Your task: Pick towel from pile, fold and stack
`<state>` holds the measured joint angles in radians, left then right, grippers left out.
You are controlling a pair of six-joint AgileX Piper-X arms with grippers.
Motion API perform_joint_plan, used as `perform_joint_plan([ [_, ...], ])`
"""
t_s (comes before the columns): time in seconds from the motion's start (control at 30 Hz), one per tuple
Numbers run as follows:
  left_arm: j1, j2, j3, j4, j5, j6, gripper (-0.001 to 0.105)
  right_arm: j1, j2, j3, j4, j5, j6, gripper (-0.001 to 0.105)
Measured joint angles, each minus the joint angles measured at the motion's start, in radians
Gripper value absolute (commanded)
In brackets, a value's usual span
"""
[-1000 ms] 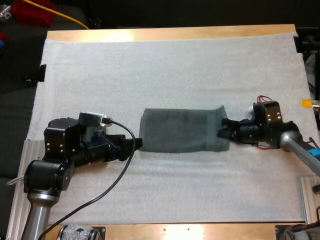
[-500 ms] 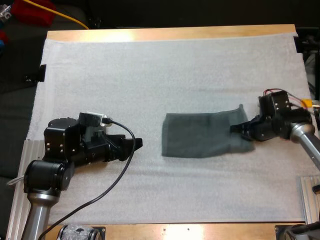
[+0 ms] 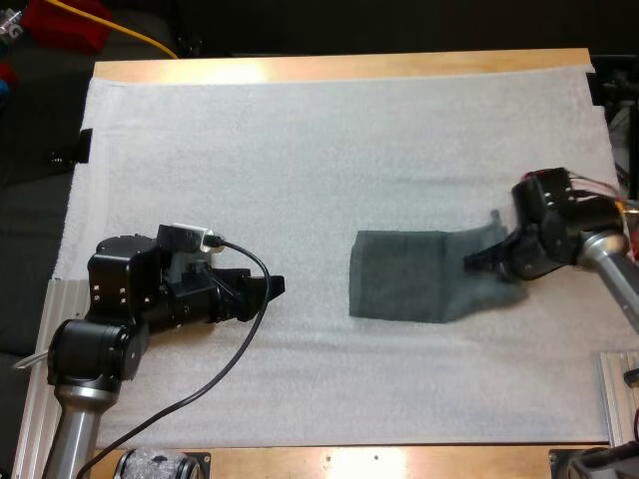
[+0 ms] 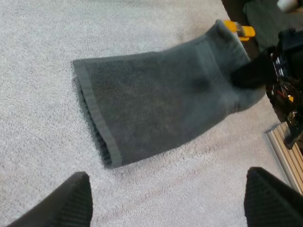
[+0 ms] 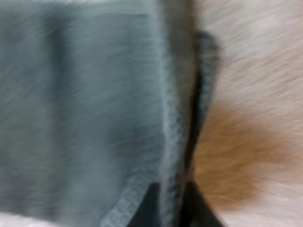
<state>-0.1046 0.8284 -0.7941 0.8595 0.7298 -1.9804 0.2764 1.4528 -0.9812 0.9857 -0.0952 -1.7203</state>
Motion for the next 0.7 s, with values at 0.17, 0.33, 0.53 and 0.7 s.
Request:
perform_joint_plan([
  [0.17,0.0,0.0,0.0,0.003,0.0,0.0,0.065,0.114,0.0,-0.001,-0.025,-0.059,0.049,0.0],
  [0.33,0.0,0.0,0.0,0.006,0.0,0.0,0.065,0.217,0.002,-0.001,-0.143,-0.135,0.169,0.0],
  [0.53,0.0,0.0,0.0,0.006,0.002,0.0,0.065,0.265,0.067,-0.002,-0.28,-0.236,0.325,0.0],
  [0.7,0.0,0.0,0.0,0.006,0.002,0.0,0.065,0.265,0.144,-0.002,-0.345,-0.281,0.417,0.0],
])
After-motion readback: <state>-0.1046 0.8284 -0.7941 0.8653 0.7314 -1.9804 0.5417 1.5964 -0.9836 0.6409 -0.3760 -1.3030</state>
